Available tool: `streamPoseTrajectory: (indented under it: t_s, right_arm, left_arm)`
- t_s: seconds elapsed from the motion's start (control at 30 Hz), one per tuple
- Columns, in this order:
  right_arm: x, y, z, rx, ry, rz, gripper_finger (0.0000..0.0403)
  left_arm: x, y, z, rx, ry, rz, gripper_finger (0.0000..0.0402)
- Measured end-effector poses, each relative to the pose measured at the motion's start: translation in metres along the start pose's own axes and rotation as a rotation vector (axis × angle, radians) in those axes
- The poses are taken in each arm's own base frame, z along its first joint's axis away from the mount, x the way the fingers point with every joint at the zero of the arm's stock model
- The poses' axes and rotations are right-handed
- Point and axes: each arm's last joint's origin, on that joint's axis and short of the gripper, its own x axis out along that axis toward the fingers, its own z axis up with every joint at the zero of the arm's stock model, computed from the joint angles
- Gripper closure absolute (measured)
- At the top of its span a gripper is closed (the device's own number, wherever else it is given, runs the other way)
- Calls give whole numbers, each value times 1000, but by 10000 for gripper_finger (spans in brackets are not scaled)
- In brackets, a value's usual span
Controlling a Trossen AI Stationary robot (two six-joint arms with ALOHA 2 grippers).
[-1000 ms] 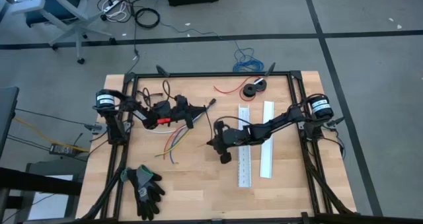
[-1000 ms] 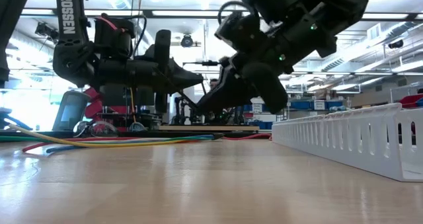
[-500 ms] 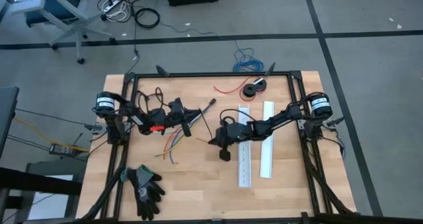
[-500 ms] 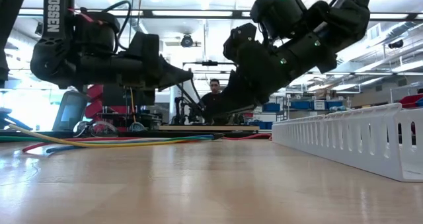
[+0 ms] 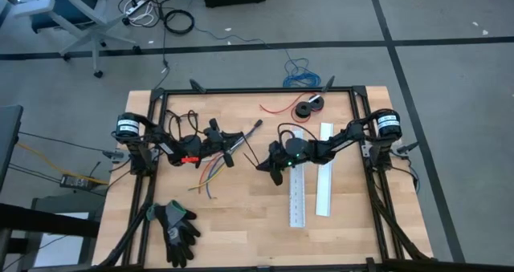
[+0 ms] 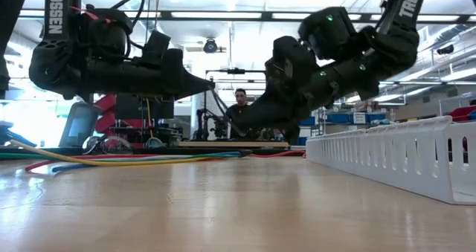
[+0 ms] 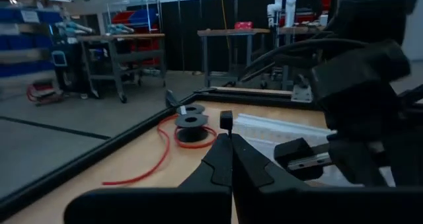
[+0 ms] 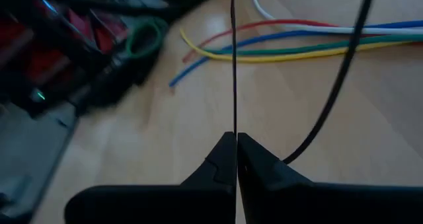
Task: Ziptie cables
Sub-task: Wrap the cable wires with the black zip tie
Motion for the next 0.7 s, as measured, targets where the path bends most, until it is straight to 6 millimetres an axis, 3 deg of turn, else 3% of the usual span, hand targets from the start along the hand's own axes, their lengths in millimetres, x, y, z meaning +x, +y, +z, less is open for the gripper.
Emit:
streamPoseTrajectory:
  t_s: [0.23,0.43,0.7]
  right_arm:
    - [-11,-11,10,75,-91,76,403]
    - [-14,-22,18,118,-120,50,403]
    - [-15,-26,21,118,-137,40,403]
  left_arm:
    - [4,-1,3,79,-17,2,401]
    - [13,-8,7,198,-27,-10,401]
    - [16,-9,8,228,-23,6,401]
